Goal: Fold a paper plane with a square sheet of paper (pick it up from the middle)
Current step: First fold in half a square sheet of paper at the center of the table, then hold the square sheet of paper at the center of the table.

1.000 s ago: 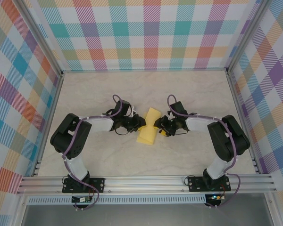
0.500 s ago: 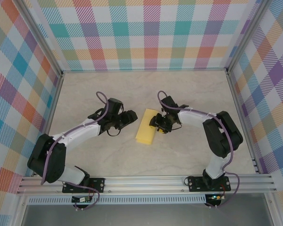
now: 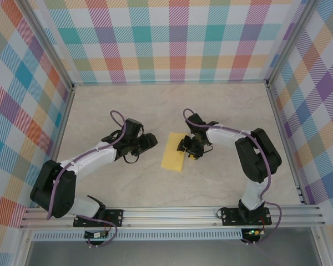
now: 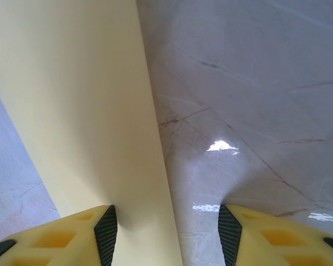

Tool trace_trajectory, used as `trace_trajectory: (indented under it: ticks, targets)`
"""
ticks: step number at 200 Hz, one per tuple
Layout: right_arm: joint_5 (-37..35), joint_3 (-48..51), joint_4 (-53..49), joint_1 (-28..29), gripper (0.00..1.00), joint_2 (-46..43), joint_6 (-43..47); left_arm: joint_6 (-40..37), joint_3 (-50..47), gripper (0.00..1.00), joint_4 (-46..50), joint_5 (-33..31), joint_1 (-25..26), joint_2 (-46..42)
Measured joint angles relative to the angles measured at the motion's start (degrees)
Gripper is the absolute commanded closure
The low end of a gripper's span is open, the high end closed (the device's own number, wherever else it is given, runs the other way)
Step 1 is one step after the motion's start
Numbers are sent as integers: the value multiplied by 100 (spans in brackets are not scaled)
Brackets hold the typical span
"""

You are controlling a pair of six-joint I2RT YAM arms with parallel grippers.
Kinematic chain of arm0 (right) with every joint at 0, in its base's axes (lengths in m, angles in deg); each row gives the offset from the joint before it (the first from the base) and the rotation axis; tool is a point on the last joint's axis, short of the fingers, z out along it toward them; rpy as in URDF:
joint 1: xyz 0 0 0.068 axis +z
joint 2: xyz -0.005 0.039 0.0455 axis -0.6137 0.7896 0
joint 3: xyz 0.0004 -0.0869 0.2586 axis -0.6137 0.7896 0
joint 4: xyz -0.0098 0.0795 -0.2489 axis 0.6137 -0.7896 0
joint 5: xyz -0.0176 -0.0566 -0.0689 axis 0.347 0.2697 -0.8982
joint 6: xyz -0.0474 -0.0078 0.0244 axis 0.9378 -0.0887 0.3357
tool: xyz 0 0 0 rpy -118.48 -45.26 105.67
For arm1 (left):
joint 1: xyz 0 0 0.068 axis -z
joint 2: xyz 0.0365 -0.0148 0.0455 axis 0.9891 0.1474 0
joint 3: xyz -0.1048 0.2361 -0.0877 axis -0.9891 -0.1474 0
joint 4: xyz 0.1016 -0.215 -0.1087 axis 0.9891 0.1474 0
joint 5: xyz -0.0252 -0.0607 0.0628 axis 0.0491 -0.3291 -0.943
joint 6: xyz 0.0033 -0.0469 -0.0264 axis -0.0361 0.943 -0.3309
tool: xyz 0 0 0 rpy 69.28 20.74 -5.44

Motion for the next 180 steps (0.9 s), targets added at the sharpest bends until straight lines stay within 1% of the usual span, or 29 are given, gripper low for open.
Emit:
trace_trajectory:
  ticks: [61, 126, 180]
  targets:
    - [4, -129, -15, 39, 41, 87, -149, 0, 0, 37, -4, 7, 0, 0]
    - [-103, -446, -328, 114, 39, 284, -151, 0, -28, 36, -17, 50, 0, 11]
    - [-125, -603, -503, 133, 40, 389, -127, -2, -46, 37, -17, 57, 0, 11]
